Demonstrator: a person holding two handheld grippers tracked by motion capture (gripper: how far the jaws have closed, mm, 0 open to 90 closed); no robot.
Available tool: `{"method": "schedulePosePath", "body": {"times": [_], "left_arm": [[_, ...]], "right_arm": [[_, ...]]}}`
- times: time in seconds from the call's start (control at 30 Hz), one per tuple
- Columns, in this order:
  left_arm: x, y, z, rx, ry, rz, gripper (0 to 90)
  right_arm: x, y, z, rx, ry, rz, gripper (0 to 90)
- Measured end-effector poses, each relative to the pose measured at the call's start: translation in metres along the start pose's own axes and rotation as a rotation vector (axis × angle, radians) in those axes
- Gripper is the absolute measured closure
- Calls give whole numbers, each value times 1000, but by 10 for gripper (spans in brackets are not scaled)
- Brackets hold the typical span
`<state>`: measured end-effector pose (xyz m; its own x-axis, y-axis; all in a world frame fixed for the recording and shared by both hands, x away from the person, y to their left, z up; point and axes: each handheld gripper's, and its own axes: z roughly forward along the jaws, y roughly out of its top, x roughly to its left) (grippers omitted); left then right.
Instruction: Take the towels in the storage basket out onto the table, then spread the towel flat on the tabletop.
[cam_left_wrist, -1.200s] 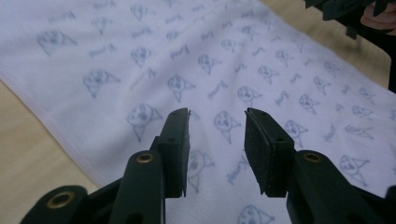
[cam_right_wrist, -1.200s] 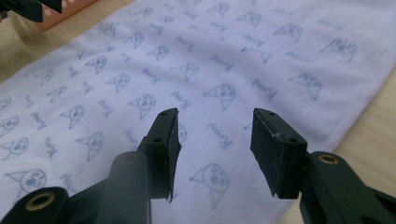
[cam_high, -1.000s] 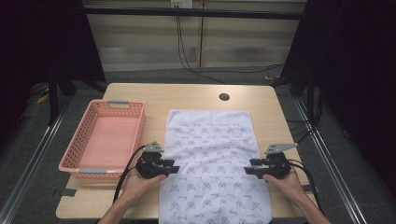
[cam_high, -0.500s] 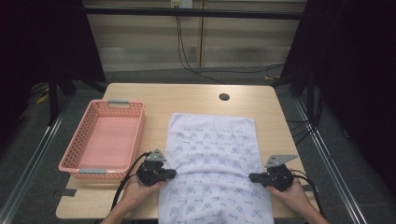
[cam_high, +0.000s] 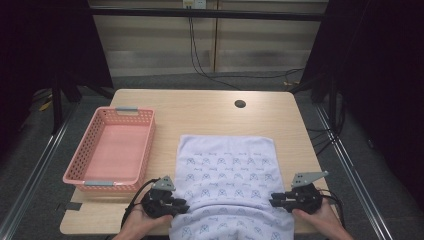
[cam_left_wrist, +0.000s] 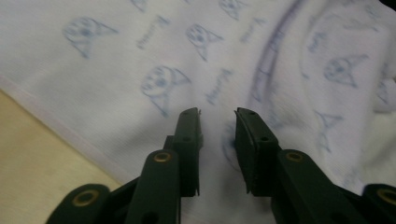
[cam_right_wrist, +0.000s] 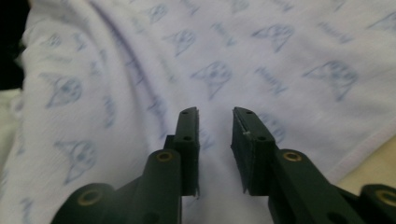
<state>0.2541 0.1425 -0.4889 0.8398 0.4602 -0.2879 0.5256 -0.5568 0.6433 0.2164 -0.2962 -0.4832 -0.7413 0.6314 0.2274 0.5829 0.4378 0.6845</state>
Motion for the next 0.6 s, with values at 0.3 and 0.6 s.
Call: {"method": "schedulePosePath", "body": {"times": [0.3,0.6], "left_arm": [[39,35,20,-22,93,-4,661],[40,34,23,-20,150,40,796]], "right_arm": [[-36,28,21,-35,-100,47,593],[-48,32,39,-7,-202,-10,629]]}}
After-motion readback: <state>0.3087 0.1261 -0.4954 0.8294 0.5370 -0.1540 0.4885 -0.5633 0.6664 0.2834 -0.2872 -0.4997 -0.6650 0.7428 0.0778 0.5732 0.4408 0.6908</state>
